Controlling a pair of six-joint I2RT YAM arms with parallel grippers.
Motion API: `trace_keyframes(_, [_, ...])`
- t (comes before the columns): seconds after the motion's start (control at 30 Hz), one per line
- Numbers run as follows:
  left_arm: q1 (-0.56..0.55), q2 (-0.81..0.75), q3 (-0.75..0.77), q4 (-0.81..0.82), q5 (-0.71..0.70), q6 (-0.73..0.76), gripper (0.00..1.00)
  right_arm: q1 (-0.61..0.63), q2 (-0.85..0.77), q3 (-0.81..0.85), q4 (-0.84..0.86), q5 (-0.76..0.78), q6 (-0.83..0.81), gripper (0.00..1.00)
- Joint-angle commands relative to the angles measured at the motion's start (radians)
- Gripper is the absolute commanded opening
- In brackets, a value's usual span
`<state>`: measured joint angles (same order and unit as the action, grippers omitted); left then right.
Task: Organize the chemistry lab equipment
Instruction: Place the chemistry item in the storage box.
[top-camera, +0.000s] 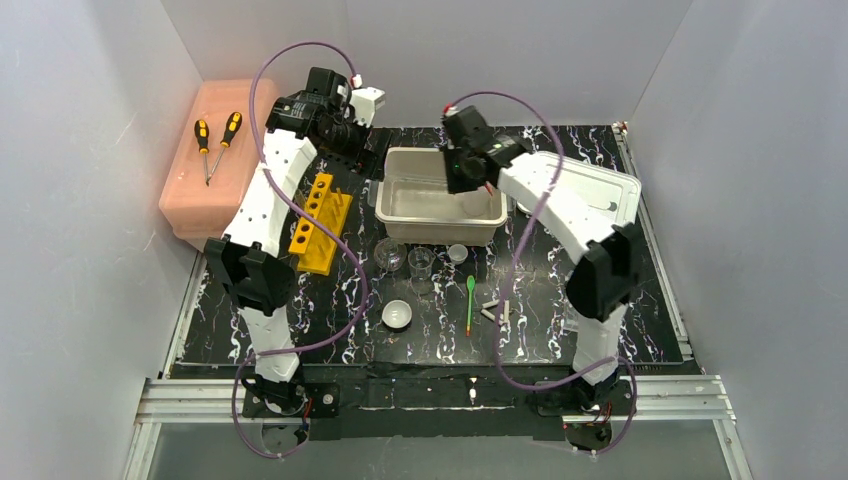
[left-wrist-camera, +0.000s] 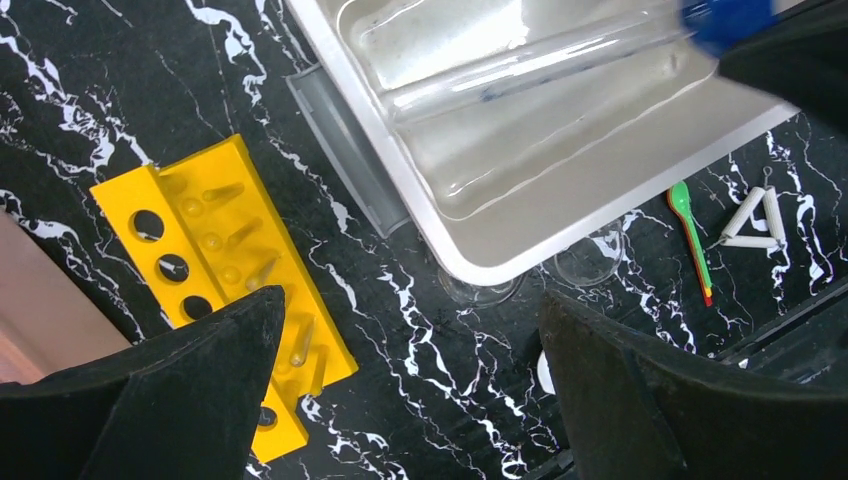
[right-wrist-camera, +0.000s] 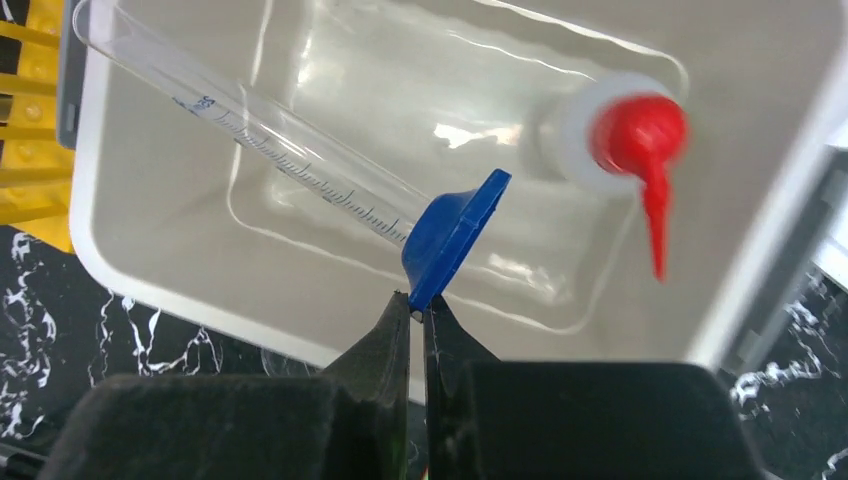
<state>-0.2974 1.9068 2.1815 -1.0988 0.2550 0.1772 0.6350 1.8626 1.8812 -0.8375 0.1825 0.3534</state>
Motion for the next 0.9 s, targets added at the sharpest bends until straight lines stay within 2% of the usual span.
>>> trace_keyframes(0.0, [0.017, -0.057, 0.002, -0.035, -0.014, -0.002, 0.98, 0.053, 0.107, 0.147, -0.003, 0.076, -0.009, 0.01])
trace_keyframes(0.33, [0.031, -0.073, -0.06, -0.035, -0.008, 0.02, 0.98, 0.036, 0.262, 0.126, 0.032, 0.201, -0.01, 0.01])
trace_keyframes(0.67, [0.038, -0.086, -0.111, -0.006, -0.01, 0.024, 0.98, -0.011, 0.111, -0.017, 0.131, 0.171, 0.008, 0.01])
trace_keyframes(0.87, [0.04, -0.1, -0.136, 0.0, -0.009, 0.023, 0.98, -0.013, 0.129, -0.033, 0.143, 0.131, 0.02, 0.01])
